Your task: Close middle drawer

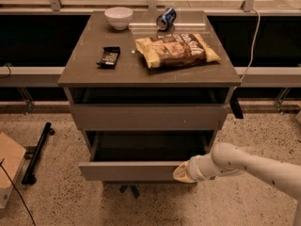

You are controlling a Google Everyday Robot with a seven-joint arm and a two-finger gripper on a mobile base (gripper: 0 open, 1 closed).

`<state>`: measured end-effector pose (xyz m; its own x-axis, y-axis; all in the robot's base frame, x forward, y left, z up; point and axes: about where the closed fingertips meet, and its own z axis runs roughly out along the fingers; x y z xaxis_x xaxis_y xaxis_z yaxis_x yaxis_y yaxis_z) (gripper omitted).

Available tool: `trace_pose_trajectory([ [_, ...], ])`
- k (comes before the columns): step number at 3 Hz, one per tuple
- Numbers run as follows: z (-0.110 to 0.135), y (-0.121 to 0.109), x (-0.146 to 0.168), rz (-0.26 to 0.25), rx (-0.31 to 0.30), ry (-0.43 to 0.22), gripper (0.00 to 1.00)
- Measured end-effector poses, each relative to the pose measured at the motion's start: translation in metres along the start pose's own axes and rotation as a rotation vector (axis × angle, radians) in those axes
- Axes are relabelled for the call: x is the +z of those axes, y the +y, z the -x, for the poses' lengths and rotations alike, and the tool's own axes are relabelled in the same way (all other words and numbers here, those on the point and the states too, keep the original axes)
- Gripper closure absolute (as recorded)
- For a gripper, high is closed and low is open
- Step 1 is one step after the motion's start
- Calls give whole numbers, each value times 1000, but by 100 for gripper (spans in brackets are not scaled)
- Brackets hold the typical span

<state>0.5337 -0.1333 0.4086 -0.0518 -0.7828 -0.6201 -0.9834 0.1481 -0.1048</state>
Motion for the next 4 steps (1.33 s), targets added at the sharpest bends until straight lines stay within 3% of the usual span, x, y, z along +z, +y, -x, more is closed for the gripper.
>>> trace_pose_trajectory([
  [2,1,2,2,5,0,-2,8],
  [3,1,3,3,7,-1,-3,0],
  [4,1,3,3,7,-1,-3,0],
])
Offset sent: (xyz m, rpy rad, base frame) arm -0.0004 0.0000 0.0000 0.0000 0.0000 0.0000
